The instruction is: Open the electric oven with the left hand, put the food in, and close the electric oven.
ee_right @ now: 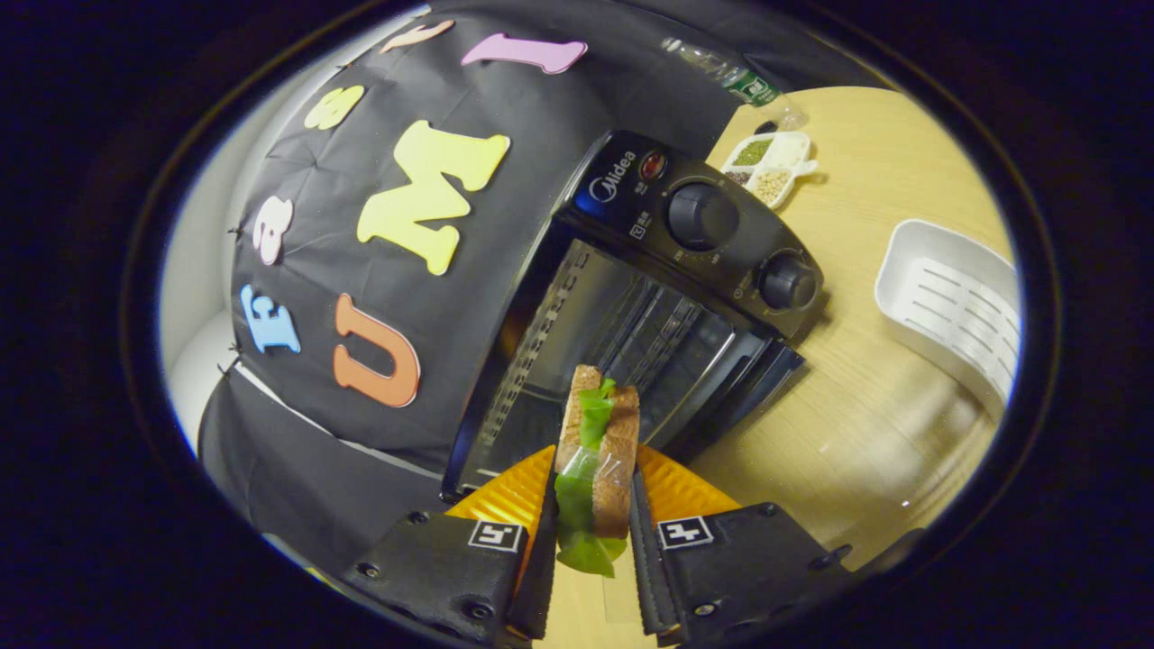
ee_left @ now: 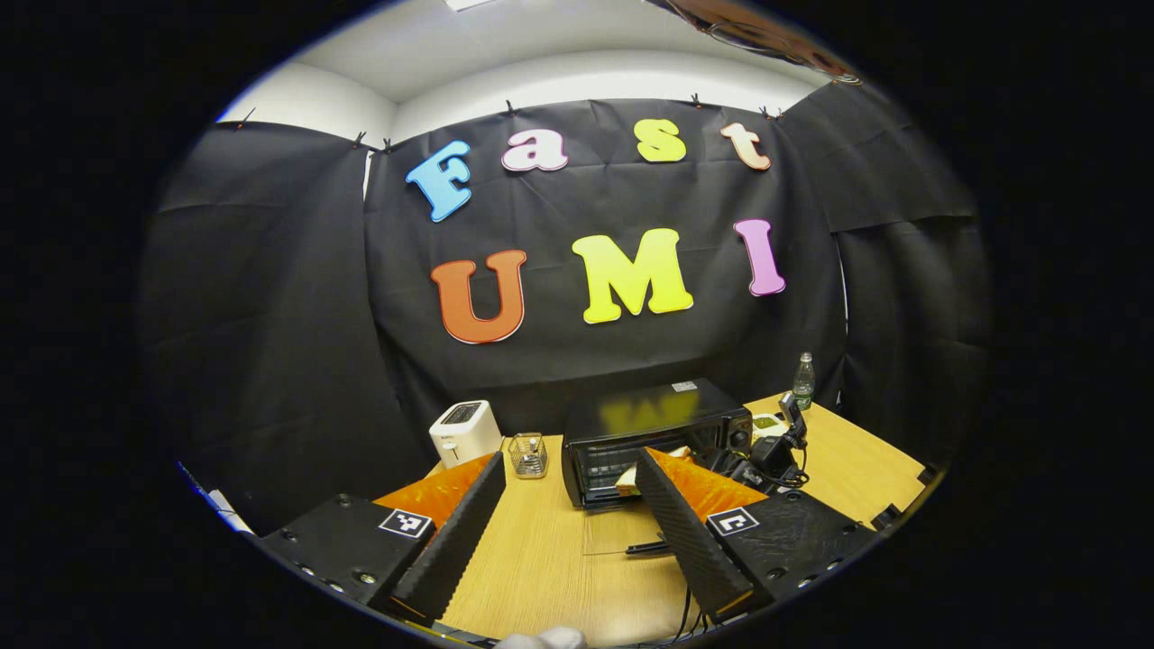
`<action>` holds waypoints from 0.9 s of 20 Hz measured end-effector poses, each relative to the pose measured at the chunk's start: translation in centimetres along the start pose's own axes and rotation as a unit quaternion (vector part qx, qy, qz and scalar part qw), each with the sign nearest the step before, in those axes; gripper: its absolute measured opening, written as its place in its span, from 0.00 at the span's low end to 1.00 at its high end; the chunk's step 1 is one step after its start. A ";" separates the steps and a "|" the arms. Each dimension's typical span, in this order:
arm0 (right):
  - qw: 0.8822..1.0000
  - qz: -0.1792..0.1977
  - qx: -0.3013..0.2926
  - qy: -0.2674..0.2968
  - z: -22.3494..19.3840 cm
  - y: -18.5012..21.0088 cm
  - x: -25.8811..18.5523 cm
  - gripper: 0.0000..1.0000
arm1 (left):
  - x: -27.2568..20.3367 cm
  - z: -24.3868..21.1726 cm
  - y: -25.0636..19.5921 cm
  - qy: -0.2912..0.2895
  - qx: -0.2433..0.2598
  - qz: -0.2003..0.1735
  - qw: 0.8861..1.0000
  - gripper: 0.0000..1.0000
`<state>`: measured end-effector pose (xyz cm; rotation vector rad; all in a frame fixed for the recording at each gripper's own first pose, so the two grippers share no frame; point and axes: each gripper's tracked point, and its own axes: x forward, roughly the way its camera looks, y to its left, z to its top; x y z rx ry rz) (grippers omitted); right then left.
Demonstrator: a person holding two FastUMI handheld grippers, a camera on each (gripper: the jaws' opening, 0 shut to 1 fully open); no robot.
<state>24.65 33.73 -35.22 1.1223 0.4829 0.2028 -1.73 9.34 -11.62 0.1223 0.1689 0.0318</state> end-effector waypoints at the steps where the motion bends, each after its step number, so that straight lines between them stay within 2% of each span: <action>1: 1.000 0.001 0.005 -0.001 -0.1 0.2 0.7 0.41 | 0.1 -0.3 0.2 0.003 -0.003 0.001 1.000 0.95; 2: 1.000 0.001 0.008 -0.001 -0.1 0.3 1.3 0.40 | 0.2 -0.4 0.3 0.005 -0.006 0.001 1.000 0.95; 3: 1.000 0.002 0.007 -0.002 -0.1 0.5 1.8 0.31 | 0.4 -0.4 0.4 0.006 -0.009 0.002 1.000 0.95; 11: 1.000 -0.011 -0.017 -0.012 0.0 0.5 5.7 0.31 | 1.9 -1.5 0.8 0.020 -0.018 0.008 1.000 0.95; 15: 0.998 -0.029 -0.056 -0.020 0.2 0.0 6.7 0.33 | 2.3 -2.2 1.1 0.030 -0.027 0.014 0.999 0.95; 16: 0.997 -0.036 -0.068 -0.023 0.4 -0.2 6.8 0.39 | 2.4 -2.3 1.1 0.031 -0.029 0.014 0.999 0.95; 18: 0.993 -0.060 -0.099 -0.028 0.6 -0.8 6.8 0.42 | 2.5 -2.4 1.2 0.031 -0.030 0.015 0.999 0.95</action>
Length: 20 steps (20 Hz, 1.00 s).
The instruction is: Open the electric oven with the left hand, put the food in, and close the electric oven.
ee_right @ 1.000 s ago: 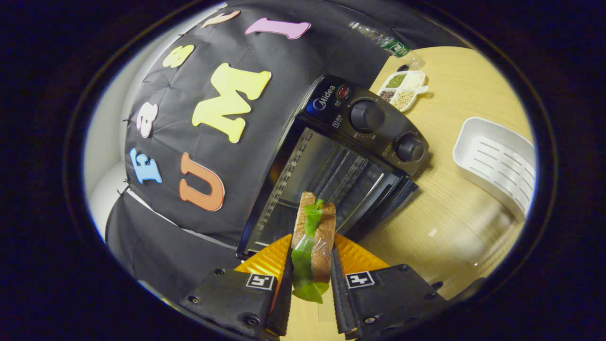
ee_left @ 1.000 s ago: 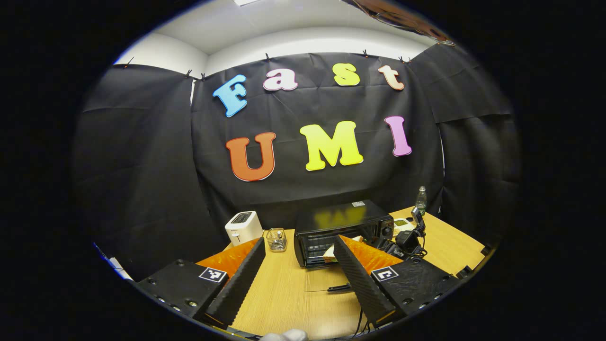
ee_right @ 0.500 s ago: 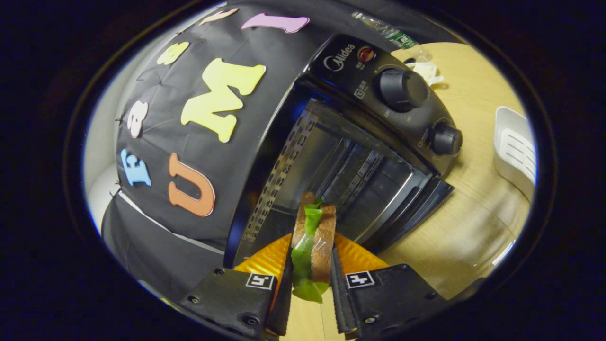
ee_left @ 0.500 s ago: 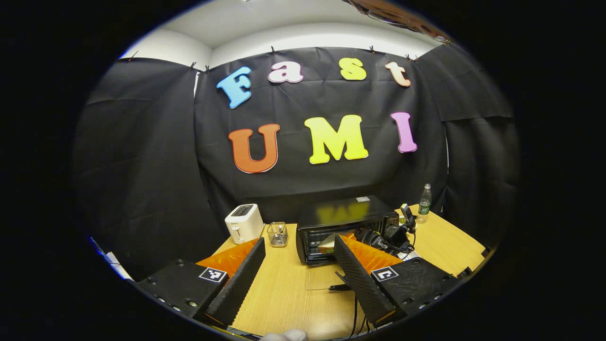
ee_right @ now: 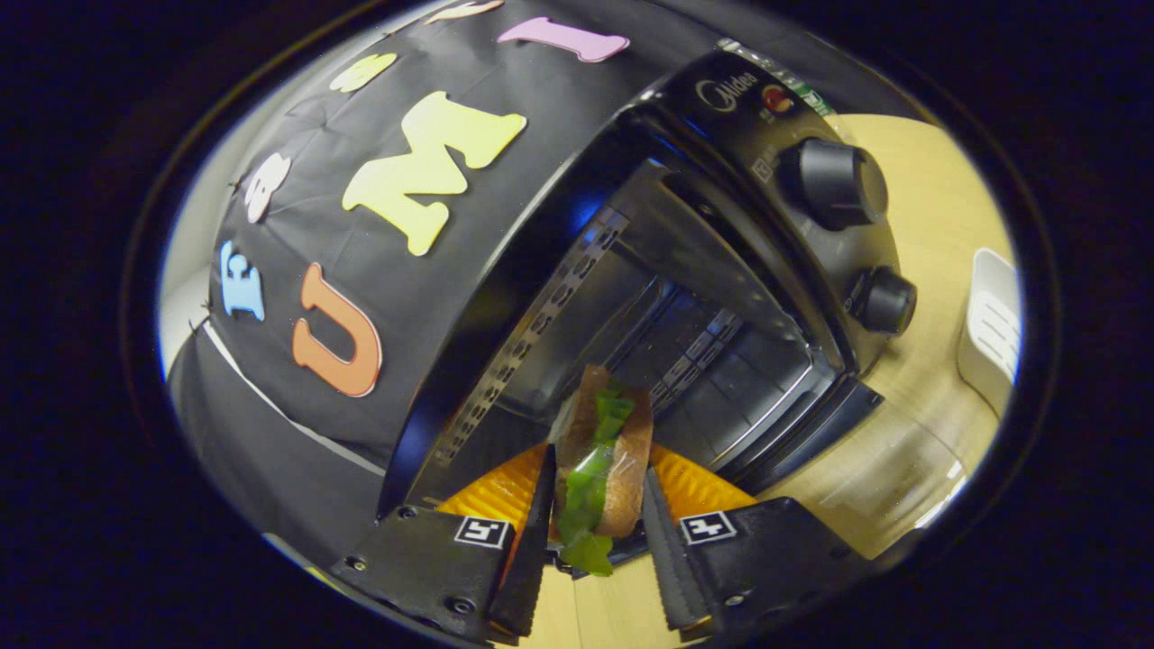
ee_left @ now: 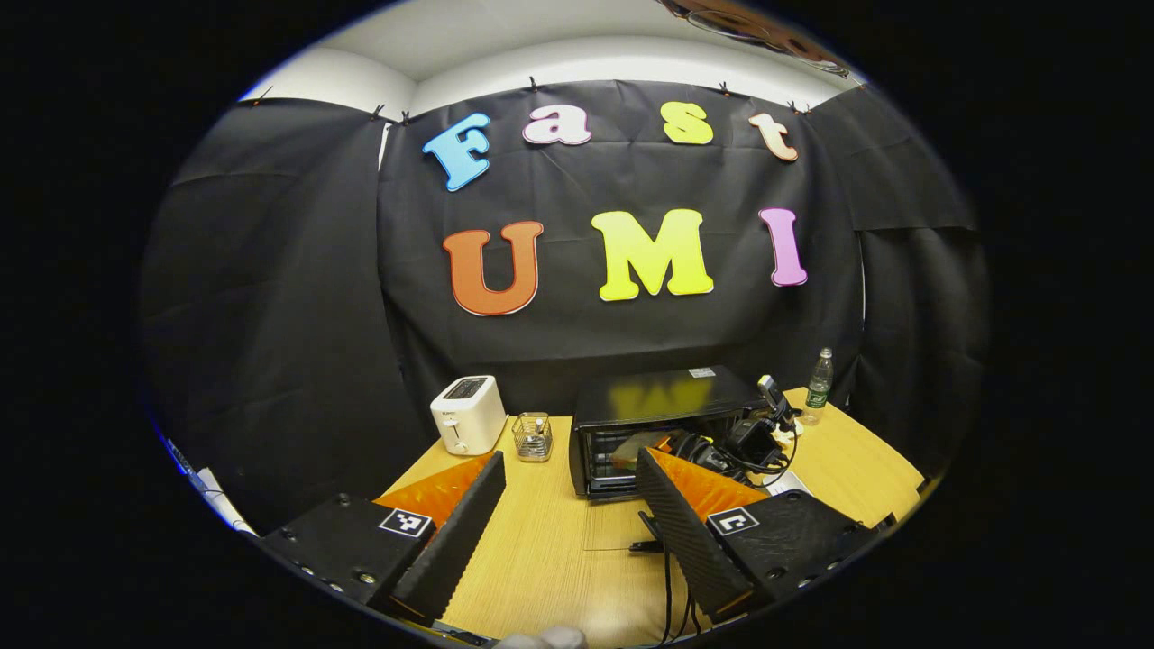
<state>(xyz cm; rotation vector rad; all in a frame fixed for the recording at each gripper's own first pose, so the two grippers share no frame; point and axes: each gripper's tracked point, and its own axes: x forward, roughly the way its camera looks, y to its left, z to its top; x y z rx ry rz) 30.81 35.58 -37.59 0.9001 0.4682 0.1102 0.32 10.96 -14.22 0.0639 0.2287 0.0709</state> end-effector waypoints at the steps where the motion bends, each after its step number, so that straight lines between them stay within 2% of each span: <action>1: 1.000 -0.009 -0.017 0.001 0.1 -0.3 -0.1 0.45 | 0.1 0.0 0.1 0.000 -0.001 0.000 1.000 0.95; 2: 0.999 -0.016 -0.031 0.003 0.3 -0.5 0.0 0.54 | 0.2 0.3 0.1 -0.002 -0.001 0.000 1.000 0.95; 3: 0.998 -0.024 -0.048 0.008 0.2 -0.7 -0.2 0.58 | 0.3 0.2 0.2 -0.002 -0.001 -0.001 1.000 0.95; 6: 0.994 -0.047 -0.102 0.000 1.2 -1.4 -0.8 0.99 | 0.4 0.3 0.1 -0.003 -0.002 -0.004 1.000 0.95; 7: 0.991 -0.054 -0.125 -0.008 1.7 -1.4 -1.1 0.87 | 0.4 0.5 0.2 -0.004 -0.003 -0.005 1.000 0.95; 9: 0.983 -0.063 -0.174 -0.018 2.8 -1.4 -2.1 0.88 | 0.5 0.4 0.2 -0.006 -0.006 -0.006 1.000 0.95; 12: 0.974 -0.058 -0.218 -0.023 4.0 -0.8 -4.1 0.89 | 0.6 0.8 0.3 -0.012 -0.010 -0.007 1.000 0.95; 15: 0.961 -0.056 -0.272 -0.020 4.8 -0.4 -8.1 0.89 | 0.6 1.2 0.4 -0.017 -0.013 -0.008 1.000 0.95; 16: 0.955 -0.057 -0.290 -0.022 5.3 -0.3 -9.7 1.00 | 0.5 1.4 0.4 -0.018 -0.014 -0.008 1.000 0.95; 17: 0.951 -0.057 -0.304 -0.025 5.9 -0.3 -11.3 1.00 | 0.5 1.5 0.4 -0.021 -0.013 -0.010 1.000 0.95; 18: 0.949 -0.058 -0.310 -0.025 6.6 -0.2 -13.0 0.89 | 0.3 1.7 0.3 -0.023 -0.013 -0.010 1.000 0.95; 20: 0.941 -0.056 -0.331 -0.026 8.1 -0.2 -16.6 0.89 | 0.2 2.0 0.2 -0.026 -0.011 -0.014 1.000 0.95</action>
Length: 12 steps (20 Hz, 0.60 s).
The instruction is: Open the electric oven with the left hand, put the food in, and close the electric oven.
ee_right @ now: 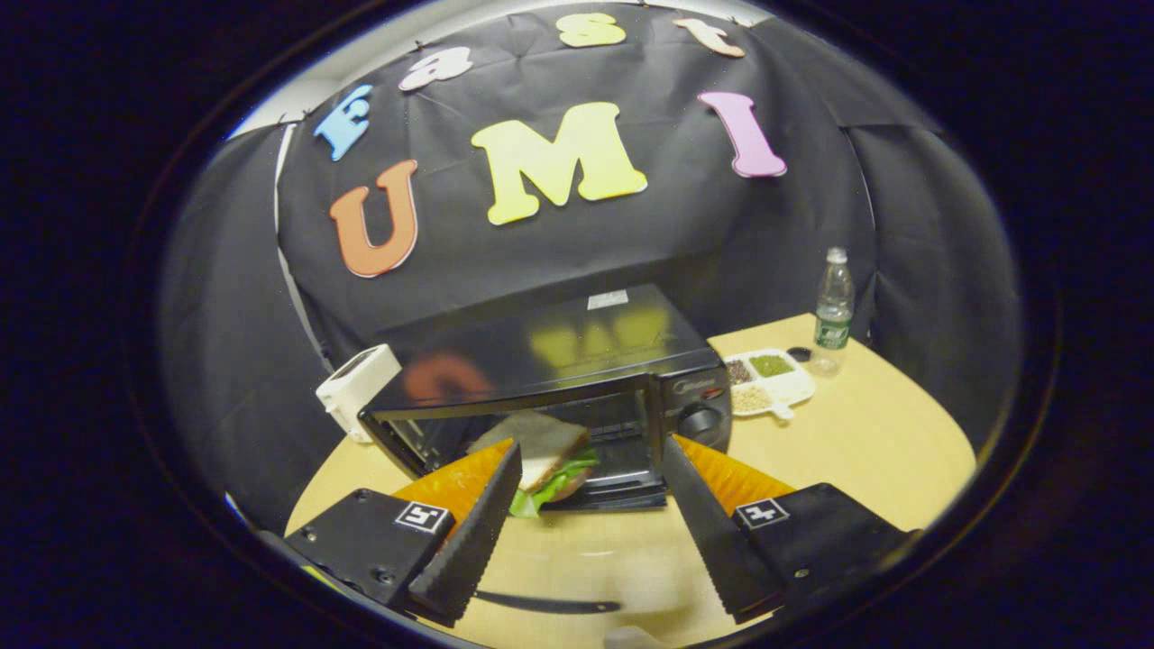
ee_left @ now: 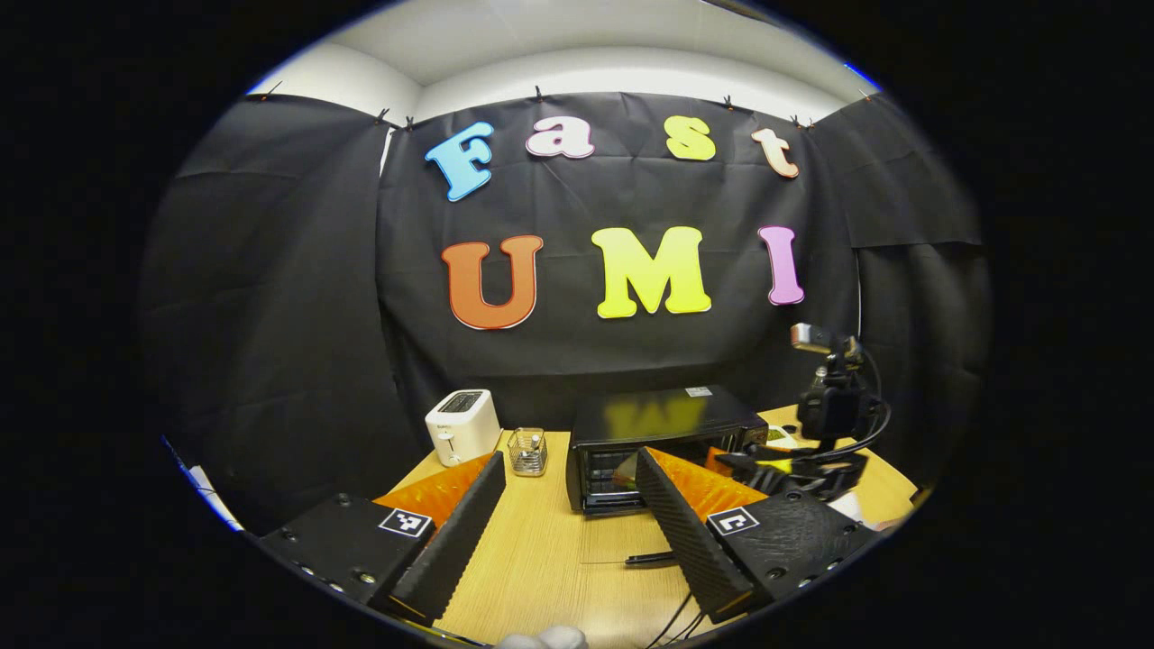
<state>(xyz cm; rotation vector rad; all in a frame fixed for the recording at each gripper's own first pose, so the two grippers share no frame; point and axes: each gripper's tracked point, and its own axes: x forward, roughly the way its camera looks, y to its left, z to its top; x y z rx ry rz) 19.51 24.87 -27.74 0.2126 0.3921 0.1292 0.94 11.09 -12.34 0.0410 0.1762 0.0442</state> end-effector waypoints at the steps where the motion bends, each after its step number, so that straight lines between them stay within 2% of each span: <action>1: 1.000 -0.003 -0.013 -0.003 0.8 -1.0 -1.5 0.89 | 0.0 -0.1 0.0 0.001 0.001 -0.001 1.000 0.95; 4: 0.999 -0.012 -0.037 -0.031 4.4 -3.9 -6.9 0.89 | -0.3 -0.4 -1.1 0.002 0.007 -0.012 1.000 0.95; 5: 0.998 -0.016 -0.037 -0.043 5.5 -4.9 -8.5 1.00 | -0.2 -0.8 -1.5 0.004 0.011 -0.016 1.000 0.95; 6: 0.998 -0.021 -0.036 -0.052 6.6 -6.0 -10.2 0.89 | -0.2 -1.1 -2.0 0.007 0.013 -0.021 1.000 0.95; 12: 0.991 -0.068 -0.035 -0.109 11.9 -13.1 -19.0 0.89 | 0.1 -3.7 -5.4 0.023 0.023 -0.044 0.999 0.95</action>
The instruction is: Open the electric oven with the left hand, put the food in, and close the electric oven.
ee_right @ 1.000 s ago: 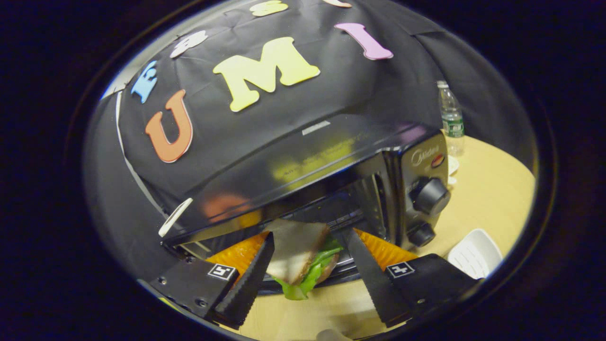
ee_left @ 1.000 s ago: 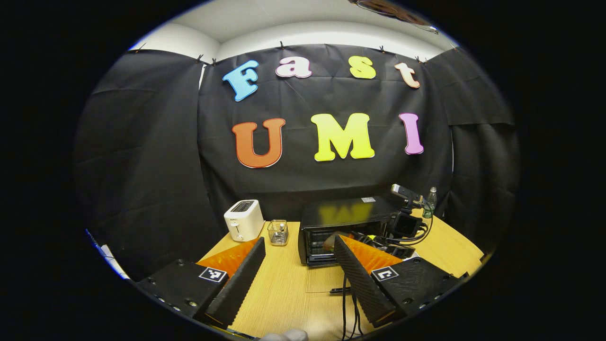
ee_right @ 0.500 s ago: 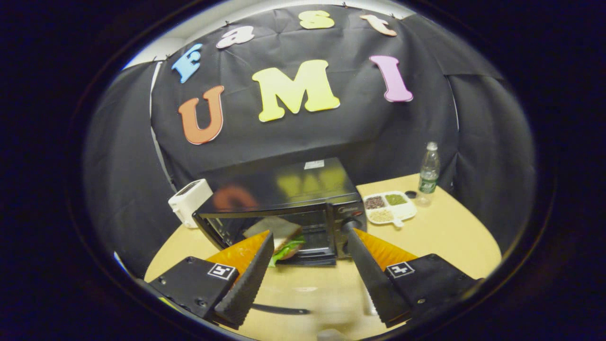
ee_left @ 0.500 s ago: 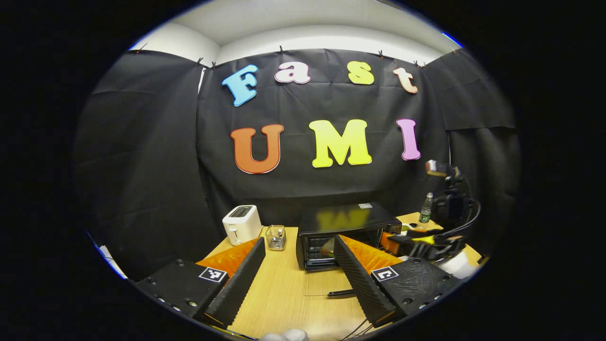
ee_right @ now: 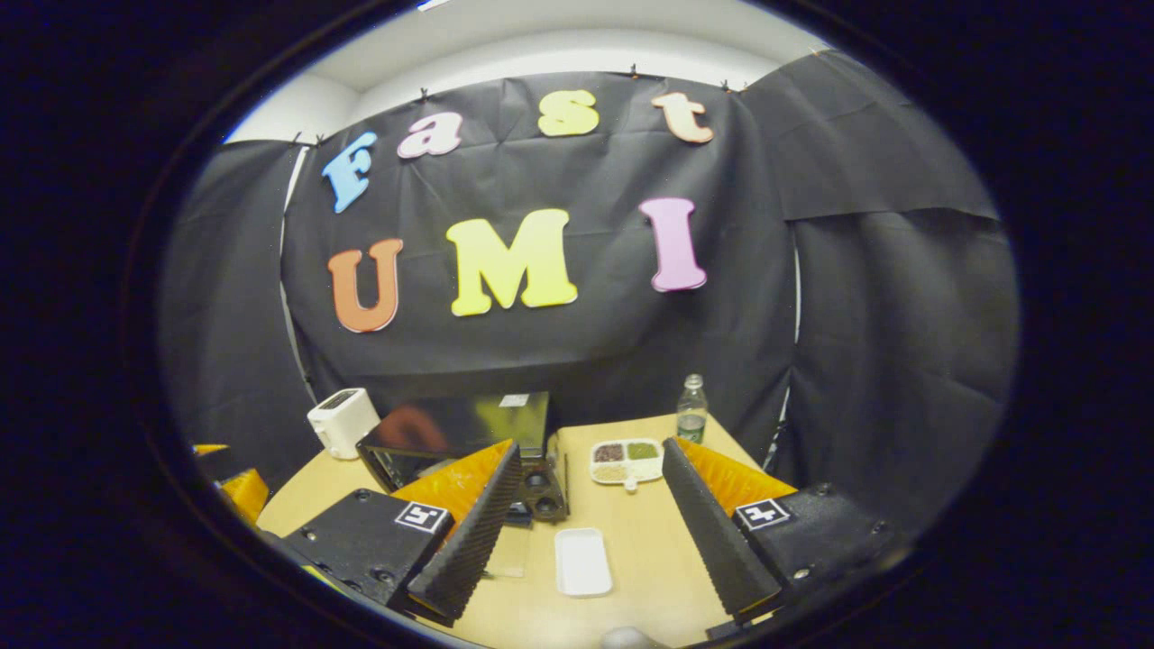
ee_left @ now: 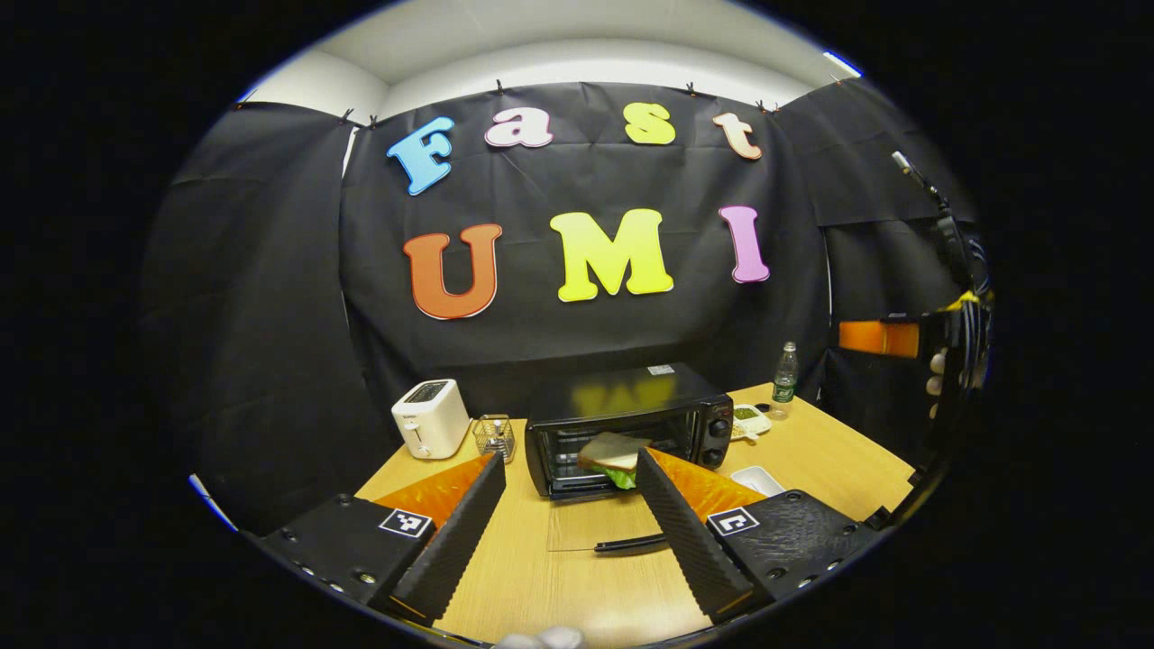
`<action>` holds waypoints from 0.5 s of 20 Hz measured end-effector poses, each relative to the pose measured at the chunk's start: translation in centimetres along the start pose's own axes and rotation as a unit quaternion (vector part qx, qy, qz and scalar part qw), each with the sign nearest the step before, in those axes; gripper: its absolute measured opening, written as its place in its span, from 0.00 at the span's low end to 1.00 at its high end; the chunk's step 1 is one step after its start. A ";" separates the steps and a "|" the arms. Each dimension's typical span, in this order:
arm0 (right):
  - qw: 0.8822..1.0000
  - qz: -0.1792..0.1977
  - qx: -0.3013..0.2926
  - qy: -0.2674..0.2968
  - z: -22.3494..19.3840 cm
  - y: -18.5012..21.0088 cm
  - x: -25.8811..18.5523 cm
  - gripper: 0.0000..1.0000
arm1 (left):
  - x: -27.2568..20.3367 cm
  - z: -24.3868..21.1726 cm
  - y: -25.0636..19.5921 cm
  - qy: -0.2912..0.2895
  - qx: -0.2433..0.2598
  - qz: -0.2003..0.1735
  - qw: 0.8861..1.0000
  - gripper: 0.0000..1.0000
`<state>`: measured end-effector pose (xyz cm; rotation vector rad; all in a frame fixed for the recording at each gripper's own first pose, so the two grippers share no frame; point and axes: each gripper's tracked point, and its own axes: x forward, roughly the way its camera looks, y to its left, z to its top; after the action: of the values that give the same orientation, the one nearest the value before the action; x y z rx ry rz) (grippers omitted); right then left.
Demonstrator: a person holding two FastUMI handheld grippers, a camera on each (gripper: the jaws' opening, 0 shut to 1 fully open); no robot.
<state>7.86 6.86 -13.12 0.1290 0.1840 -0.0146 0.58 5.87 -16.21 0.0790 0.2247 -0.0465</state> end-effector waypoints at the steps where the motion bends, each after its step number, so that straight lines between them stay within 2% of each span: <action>1: 1.000 -0.008 -0.002 -0.005 0.5 -1.4 -0.6 0.89 | 0.2 -0.7 -0.5 0.007 -0.002 -0.002 1.000 0.95; 7: 0.999 -0.034 -0.026 -0.022 3.1 -5.9 -4.0 0.89 | 2.0 -7.4 -3.6 0.071 -0.031 -0.013 0.997 0.95; 8: 0.999 -0.033 -0.026 -0.021 3.4 -6.2 -4.3 1.00 | 2.4 -8.8 -4.1 0.081 -0.033 -0.015 0.996 0.95; 9: 0.999 -0.033 -0.028 -0.019 3.5 -6.5 -4.5 1.00 | 2.9 -10.4 -4.4 0.098 -0.036 -0.015 0.994 0.96; 10: 0.999 -0.034 -0.032 -0.015 3.6 -6.9 -4.6 0.89 | 3.3 -12.0 -4.8 0.113 -0.037 -0.016 0.993 0.96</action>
<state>3.85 -0.44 -9.66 0.0585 0.1588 -0.0789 0.89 1.94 -28.97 0.0064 0.4545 -0.0605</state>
